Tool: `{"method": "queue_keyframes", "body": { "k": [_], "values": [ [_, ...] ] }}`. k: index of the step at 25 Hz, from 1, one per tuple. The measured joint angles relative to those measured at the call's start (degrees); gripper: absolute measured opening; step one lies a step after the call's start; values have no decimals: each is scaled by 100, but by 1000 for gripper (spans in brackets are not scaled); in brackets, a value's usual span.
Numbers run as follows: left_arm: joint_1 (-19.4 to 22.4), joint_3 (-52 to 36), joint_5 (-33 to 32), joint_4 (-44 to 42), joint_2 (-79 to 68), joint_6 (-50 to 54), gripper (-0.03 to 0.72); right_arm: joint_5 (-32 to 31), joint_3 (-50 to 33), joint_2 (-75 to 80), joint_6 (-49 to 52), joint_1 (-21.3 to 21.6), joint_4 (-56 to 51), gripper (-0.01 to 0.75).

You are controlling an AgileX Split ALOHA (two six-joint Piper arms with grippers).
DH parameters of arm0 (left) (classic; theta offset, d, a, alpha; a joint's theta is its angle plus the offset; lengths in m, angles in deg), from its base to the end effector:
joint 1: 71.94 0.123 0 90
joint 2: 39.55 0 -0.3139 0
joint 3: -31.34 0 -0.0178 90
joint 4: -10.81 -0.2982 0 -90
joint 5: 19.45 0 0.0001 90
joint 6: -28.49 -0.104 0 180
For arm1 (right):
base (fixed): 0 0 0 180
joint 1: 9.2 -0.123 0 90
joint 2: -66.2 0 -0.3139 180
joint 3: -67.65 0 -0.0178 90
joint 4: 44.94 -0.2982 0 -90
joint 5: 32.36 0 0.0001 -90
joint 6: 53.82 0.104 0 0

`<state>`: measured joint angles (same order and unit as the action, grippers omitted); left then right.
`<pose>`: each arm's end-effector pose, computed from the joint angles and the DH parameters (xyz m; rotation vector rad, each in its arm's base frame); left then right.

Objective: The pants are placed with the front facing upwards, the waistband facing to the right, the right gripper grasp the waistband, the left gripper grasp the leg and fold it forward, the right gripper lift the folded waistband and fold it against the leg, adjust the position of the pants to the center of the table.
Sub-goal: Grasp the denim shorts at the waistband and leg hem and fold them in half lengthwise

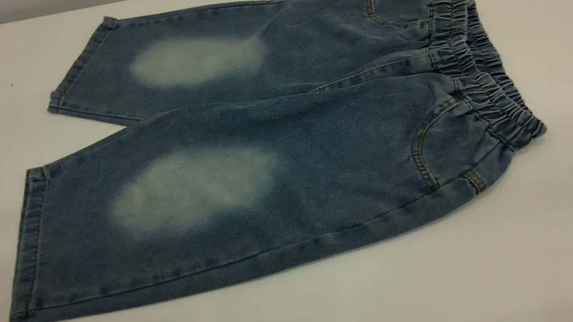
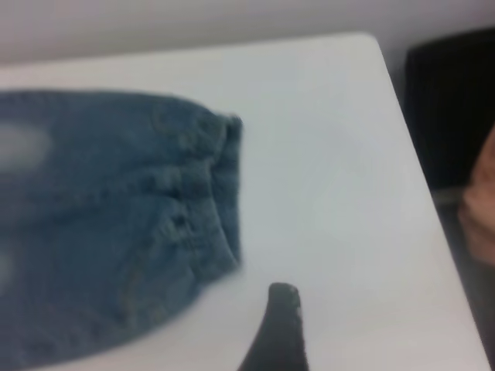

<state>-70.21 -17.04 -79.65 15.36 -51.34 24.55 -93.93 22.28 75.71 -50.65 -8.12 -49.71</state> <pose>0.0323 -0.0062 0.2985 0.0405 2.0979 -0.0365 0.0171 0.0073 0.3148 0.0695 2.0306 0.1223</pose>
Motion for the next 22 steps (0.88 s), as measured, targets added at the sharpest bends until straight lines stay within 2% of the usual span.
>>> {"method": "queue_keyframes", "body": {
  "k": [4, 9, 18, 22],
  "values": [
    [0, 126, 744, 5, -1024, 238, 557, 204, 339, 802, -6, -4, -370, 578],
    [0, 332, 1576, 309, -2513, 521, 557, 708, 369, 2100, -173, -4, -1191, 578],
    [0, 485, 3294, 1195, -4540, 247, 557, 1127, 369, 4188, -2048, -4, -3809, 578],
    [0, 601, 3603, 1616, -5077, -317, 557, 1281, 316, 4943, -2926, -4, -4802, 578]
  ]
}}
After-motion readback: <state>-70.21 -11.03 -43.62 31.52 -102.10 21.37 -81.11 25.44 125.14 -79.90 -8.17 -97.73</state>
